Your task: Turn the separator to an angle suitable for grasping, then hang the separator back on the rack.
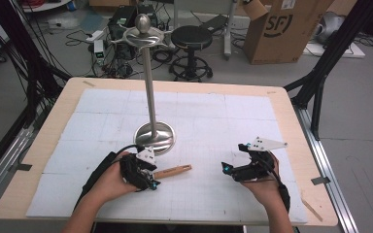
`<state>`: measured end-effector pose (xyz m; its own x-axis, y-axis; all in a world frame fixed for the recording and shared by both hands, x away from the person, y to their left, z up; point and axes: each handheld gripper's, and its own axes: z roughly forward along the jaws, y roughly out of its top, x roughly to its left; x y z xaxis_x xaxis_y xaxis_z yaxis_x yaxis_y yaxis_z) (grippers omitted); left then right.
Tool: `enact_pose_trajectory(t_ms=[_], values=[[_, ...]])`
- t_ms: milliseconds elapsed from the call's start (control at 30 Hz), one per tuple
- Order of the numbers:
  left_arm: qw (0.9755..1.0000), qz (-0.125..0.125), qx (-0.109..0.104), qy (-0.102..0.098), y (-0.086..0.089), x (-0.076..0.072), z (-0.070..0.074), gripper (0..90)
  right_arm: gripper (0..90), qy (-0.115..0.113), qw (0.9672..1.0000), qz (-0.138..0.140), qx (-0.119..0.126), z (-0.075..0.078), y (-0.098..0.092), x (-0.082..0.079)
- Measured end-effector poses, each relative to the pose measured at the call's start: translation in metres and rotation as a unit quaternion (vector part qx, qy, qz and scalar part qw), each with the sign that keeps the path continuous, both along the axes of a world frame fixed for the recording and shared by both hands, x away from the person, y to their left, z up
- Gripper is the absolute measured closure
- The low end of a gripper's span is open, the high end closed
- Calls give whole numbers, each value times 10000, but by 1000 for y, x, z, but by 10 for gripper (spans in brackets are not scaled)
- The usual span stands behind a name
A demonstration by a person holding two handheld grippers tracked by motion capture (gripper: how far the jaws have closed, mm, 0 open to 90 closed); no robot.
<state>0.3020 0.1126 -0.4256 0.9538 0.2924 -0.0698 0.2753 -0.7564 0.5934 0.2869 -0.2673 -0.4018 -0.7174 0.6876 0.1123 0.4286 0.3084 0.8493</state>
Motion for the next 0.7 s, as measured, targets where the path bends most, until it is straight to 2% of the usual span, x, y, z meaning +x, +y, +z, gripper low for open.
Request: enact_pose_trajectory(t_ms=[67,167,433,567,700], values=[[10000,-12,-1,37,0,2,-1,413,17,7,10000,-27,1,0,-1,-1],[9999,-5,115,53,-1,3,-4,426,17,13,10000,-64,-15,1,-3,-2],[9999,25,126,80,-1,4,-3,466,17,-8,10000,-25,-32,0,-1,3],[9999,-4,101,8,-3,2,1,468,17,24,10000,-9,-49,-1,-1,2],[9998,-102,169,-16,-8,0,3,480,17,-19,10000,-40,0,1,-3,0]])
